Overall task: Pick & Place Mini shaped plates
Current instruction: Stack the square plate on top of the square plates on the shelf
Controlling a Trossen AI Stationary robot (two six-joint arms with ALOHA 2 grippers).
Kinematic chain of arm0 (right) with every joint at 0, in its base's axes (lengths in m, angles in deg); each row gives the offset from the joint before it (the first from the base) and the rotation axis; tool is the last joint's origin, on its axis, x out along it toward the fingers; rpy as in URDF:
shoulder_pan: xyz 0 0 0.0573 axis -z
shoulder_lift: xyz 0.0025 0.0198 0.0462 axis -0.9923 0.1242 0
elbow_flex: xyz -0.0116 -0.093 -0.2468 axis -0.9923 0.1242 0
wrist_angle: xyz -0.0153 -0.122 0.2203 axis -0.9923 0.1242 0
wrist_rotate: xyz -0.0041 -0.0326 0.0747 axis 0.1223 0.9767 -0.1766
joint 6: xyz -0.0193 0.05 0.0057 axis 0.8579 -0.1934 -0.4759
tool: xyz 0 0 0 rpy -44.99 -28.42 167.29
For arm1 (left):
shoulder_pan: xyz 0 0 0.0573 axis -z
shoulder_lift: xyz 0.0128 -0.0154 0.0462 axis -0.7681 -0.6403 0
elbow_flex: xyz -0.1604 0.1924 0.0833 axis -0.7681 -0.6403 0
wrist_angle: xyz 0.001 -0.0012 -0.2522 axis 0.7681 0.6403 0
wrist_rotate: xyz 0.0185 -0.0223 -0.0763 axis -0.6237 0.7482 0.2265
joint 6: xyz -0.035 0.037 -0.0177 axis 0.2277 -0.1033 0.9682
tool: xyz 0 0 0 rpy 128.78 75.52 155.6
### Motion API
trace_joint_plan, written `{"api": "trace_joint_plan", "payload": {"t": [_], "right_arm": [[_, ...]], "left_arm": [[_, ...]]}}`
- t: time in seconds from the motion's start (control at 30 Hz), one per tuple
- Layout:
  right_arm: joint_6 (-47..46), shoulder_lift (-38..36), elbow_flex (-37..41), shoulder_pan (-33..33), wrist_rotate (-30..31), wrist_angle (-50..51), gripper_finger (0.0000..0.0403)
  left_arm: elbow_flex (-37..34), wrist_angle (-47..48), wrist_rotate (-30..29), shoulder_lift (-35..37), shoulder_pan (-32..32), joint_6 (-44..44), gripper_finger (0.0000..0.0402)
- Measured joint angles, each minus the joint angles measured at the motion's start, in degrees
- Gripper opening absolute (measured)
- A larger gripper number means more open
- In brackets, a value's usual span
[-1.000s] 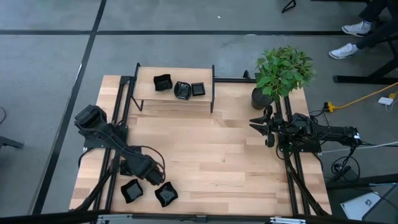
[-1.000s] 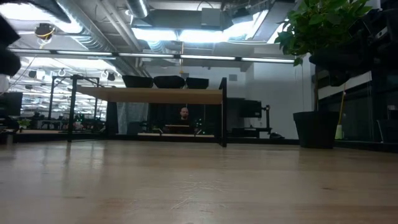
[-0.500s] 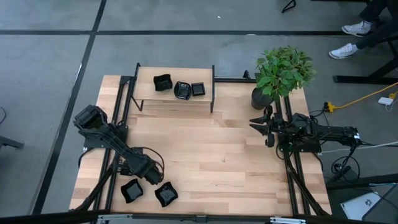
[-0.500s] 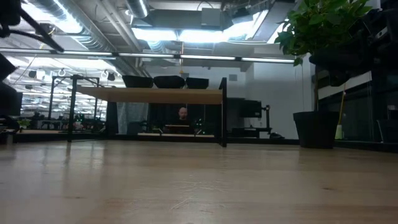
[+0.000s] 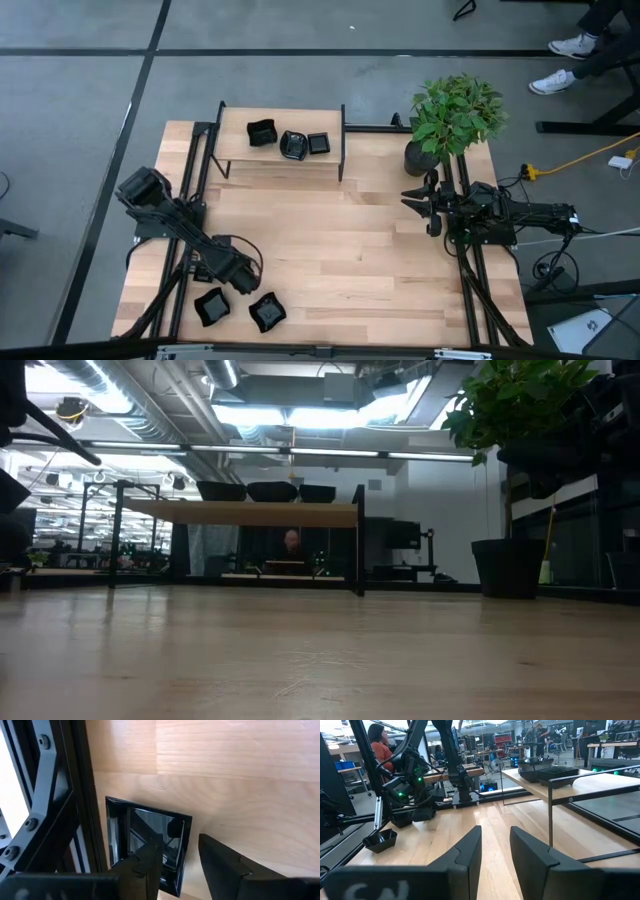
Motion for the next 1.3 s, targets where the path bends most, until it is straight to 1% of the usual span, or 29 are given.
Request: {"api": "trace_joint_plan", "payload": {"t": [0.23,0.33,0.43,0.63,0.67,0.87,1.1,1.2,1.3], "right_arm": [[0.00,0.00,0.00,-0.01,0.00,0.02,0.0103],[0.00,0.00,0.00,0.00,0.00,0.02,0.0103],[0.00,0.00,0.00,0.01,0.00,0.01,0.0103],[0.00,0.00,0.00,-0.01,0.00,0.02,0.0103],[0.00,0.00,0.01,0.00,0.00,0.01,0.0103],[0.00,0.00,0.00,0.01,0.00,0.01,0.0103],[0.00,0.00,0.01,0.00,0.00,0.02,0.0103],[0.00,0.00,0.01,0.00,0.00,0.01,0.0103],[0.00,0.00,0.00,0.01,0.00,0.00,0.0103]], "left_arm": [[-0.66,-0.49,-1.06,-0.05,0.18,-2.22,0.0122],[-0.66,-0.47,-1.35,-0.10,0.18,-2.10,0.0114],[-0.66,-0.45,-1.85,-0.14,0.20,-0.16,0.0091],[-0.69,-0.68,-2.68,-0.22,0.20,0.52,0.0017],[-0.84,-0.02,-2.82,-0.30,0.20,0.51,0.0010],[-0.64,1.26,-3.74,0.19,-0.37,0.50,0.0005],[-0.44,0.41,-12.52,5.37,-3.04,0.43,0.0003],[-0.42,-0.64,-14.66,7.87,-4.81,-1.53,0.0003],[-0.39,-2.35,-15.14,10.31,-6.74,-4.29,0.0003]]}}
